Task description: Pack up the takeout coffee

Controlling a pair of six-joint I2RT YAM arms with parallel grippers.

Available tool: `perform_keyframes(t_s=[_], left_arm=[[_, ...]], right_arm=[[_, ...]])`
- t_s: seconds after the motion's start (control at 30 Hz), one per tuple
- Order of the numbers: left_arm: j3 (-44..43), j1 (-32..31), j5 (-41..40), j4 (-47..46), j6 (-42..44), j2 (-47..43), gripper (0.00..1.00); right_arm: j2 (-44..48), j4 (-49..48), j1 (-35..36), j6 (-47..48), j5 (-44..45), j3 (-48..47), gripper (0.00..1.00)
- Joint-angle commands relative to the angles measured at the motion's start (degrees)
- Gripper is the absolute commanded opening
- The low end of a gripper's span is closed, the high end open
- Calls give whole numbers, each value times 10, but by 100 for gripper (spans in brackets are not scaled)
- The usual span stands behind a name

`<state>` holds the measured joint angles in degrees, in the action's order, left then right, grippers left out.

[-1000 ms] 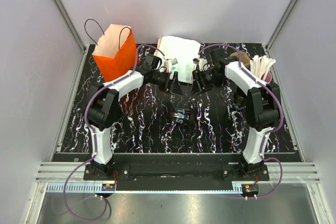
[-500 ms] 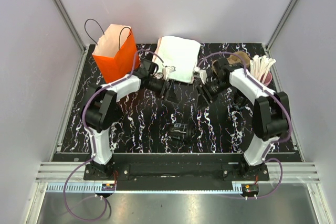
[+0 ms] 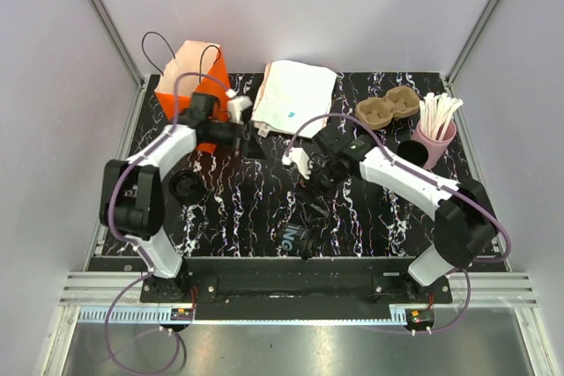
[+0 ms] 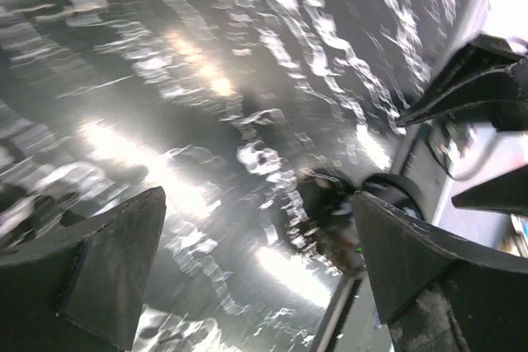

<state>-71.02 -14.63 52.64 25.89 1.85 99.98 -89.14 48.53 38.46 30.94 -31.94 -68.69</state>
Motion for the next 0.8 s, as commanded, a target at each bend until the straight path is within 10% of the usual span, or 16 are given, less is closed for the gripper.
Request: perform_keyframes(t_s=[0.0, 0.23, 0.77], left_arm=[[12, 68, -18, 24, 31, -90, 99], [28, 161, -1, 42, 43, -141, 99], [44, 162, 6, 43, 43, -160, 99]], right_arm=[[-21, -98, 52, -84, 79, -14, 100], [-65, -93, 165, -134, 145, -23, 100], [-82, -52, 211, -107, 206, 2, 100]])
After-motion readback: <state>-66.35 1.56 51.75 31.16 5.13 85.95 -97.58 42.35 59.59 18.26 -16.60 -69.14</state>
